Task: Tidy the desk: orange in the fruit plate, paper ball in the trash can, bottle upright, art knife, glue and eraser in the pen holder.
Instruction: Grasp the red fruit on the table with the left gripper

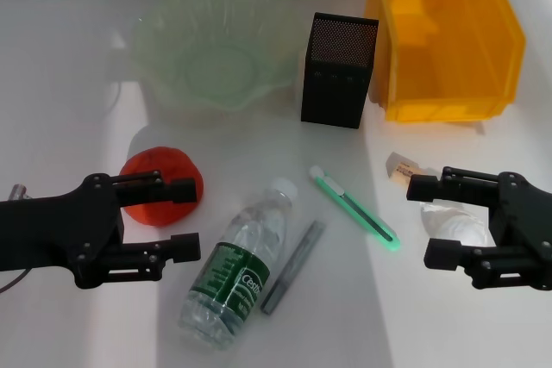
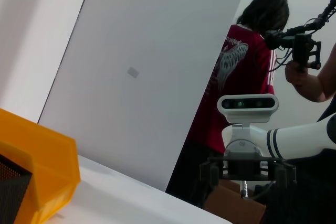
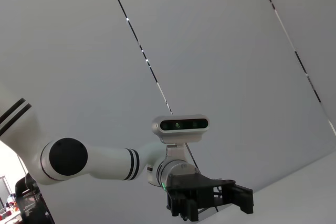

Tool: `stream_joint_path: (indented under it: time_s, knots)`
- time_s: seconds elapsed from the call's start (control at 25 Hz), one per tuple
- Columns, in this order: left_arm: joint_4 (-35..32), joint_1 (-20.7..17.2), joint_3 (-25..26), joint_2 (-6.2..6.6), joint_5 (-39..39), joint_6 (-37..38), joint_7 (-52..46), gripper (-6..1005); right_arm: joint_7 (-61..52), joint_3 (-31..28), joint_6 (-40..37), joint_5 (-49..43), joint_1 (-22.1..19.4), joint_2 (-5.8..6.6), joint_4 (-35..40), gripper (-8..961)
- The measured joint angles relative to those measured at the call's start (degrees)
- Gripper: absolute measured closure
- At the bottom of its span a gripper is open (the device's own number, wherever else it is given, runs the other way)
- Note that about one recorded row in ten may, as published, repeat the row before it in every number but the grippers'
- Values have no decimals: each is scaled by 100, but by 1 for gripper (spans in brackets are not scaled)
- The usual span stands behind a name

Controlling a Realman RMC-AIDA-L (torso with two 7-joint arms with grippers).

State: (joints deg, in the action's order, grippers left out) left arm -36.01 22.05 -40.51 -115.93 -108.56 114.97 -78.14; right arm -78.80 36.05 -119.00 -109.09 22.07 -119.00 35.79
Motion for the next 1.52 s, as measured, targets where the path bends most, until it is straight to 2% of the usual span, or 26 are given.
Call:
stream_joint_path:
  time_s: [0.64, 0.84, 0.96, 1.08, 1.24, 1.32, 1.36, 1.44, 1.52]
  knots:
    - [-19, 62, -124, 17, 35, 0, -149, 246, 62, -46, 66, 36, 39, -19, -157, 135]
    - [-112, 67, -95, 61, 38, -21, -229, 246, 132, -46, 66, 37, 19, -16, -244, 136]
    - [-455, 78, -69, 132, -2, -192, -467, 247, 192, -58, 71, 37, 15, -9, -316, 137]
    - [-737, 137, -64, 174, -117, -585, -652, 247, 227, -62, 100, 37, 2, -9, -322, 138]
    - [-794, 195, -62, 175, -441, -1417, -666, 248, 318, -64, 152, 37, -9, -6, -458, 139]
    - [-770, 198, -62, 148, -583, -1929, -631, 248, 378, -72, 154, 37, -11, 0, -529, 139]
    - [-770, 198, -62, 148, -583, -1929, -631, 248, 397, -78, 155, 37, -14, 1, -545, 140]
    - [-738, 172, -75, 65, -622, -2464, -547, 249, 401, -79, 163, 37, -18, 0, -553, 140]
    - [-735, 159, -80, 32, -623, -2587, -512, 249, 402, -80, 167, 37, -18, -3, -561, 141]
